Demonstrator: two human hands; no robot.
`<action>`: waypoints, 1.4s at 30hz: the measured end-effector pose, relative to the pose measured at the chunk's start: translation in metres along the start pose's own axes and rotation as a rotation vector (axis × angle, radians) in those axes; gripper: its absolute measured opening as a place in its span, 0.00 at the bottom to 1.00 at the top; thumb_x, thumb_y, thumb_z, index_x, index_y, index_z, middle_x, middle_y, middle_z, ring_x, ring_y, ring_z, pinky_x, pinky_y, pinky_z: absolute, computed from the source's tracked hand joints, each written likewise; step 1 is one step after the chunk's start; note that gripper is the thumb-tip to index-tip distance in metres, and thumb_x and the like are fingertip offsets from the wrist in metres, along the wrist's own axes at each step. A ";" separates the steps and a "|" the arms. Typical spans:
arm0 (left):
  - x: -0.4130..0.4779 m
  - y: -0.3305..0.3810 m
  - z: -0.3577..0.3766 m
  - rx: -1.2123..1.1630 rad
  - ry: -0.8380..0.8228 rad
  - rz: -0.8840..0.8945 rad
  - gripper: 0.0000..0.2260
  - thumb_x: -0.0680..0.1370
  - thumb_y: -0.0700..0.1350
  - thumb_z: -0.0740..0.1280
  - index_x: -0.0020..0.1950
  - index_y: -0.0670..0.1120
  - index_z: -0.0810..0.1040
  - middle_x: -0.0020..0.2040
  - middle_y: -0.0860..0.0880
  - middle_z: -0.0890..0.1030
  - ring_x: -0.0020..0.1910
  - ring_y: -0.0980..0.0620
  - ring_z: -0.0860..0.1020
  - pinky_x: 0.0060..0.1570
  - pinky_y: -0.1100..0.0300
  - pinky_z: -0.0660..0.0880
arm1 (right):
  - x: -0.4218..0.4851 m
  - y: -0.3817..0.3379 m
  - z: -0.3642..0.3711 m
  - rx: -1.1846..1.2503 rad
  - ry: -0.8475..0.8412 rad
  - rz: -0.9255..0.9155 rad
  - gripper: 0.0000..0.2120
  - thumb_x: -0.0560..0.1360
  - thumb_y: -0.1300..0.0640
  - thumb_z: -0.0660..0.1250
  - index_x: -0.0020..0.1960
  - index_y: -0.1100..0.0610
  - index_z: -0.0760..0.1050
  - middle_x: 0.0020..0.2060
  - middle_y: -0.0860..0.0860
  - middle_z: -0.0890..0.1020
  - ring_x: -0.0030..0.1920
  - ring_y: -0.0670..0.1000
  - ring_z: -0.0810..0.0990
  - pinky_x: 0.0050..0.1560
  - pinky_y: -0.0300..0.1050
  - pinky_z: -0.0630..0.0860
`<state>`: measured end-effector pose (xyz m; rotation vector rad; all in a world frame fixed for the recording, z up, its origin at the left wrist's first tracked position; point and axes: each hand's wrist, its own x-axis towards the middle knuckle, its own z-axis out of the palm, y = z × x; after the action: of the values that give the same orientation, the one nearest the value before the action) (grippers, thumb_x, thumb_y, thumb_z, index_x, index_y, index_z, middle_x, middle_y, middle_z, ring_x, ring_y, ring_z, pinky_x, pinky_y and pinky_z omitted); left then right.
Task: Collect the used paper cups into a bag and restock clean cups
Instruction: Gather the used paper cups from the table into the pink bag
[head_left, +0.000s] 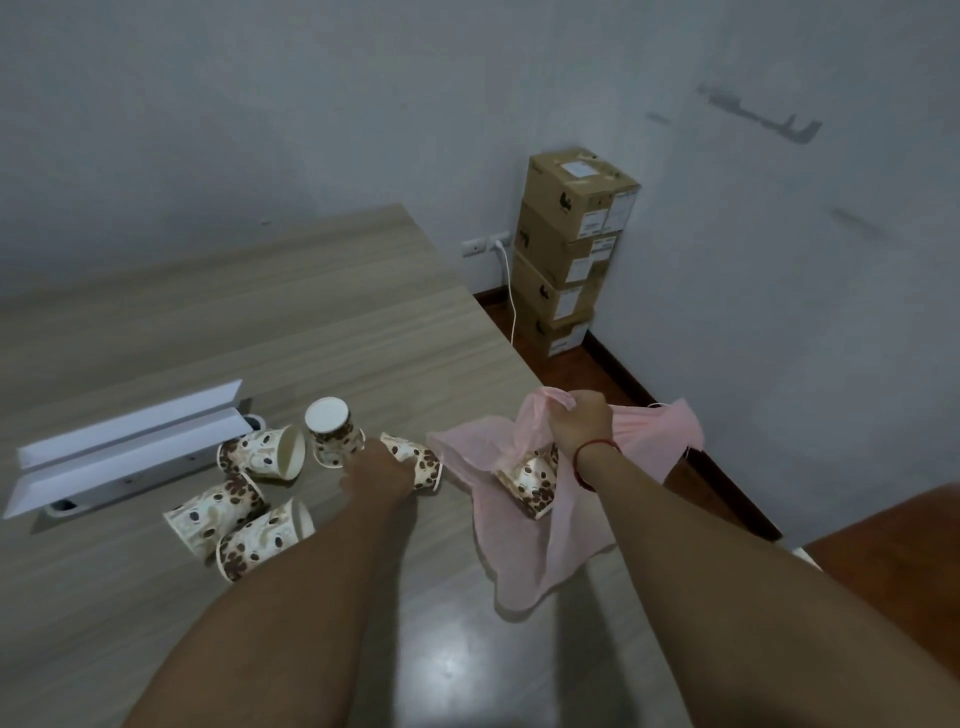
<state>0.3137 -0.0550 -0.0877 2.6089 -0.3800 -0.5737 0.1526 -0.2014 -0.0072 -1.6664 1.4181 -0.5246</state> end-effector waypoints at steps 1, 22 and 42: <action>0.000 -0.001 0.000 -0.038 -0.007 0.016 0.22 0.75 0.52 0.68 0.64 0.40 0.74 0.62 0.39 0.78 0.64 0.39 0.74 0.63 0.47 0.71 | 0.000 0.000 0.000 0.003 0.000 -0.003 0.10 0.75 0.61 0.62 0.36 0.61 0.73 0.33 0.55 0.73 0.33 0.51 0.69 0.34 0.41 0.66; -0.111 0.068 -0.009 -0.671 -0.724 0.063 0.13 0.71 0.40 0.73 0.54 0.37 0.82 0.48 0.40 0.85 0.46 0.43 0.84 0.48 0.48 0.82 | -0.048 -0.026 -0.020 0.093 0.011 -0.038 0.06 0.76 0.60 0.62 0.44 0.58 0.77 0.40 0.56 0.76 0.42 0.54 0.74 0.43 0.41 0.69; -0.086 0.032 -0.049 -0.288 -0.471 0.152 0.04 0.73 0.36 0.66 0.43 0.39 0.81 0.39 0.42 0.79 0.36 0.48 0.76 0.33 0.62 0.70 | -0.058 -0.012 -0.013 0.117 0.005 0.016 0.15 0.75 0.59 0.61 0.56 0.66 0.78 0.46 0.59 0.79 0.45 0.54 0.76 0.44 0.42 0.70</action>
<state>0.2549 -0.0353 -0.0043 2.1330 -0.5865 -1.1021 0.1338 -0.1512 0.0215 -1.5608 1.3771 -0.5918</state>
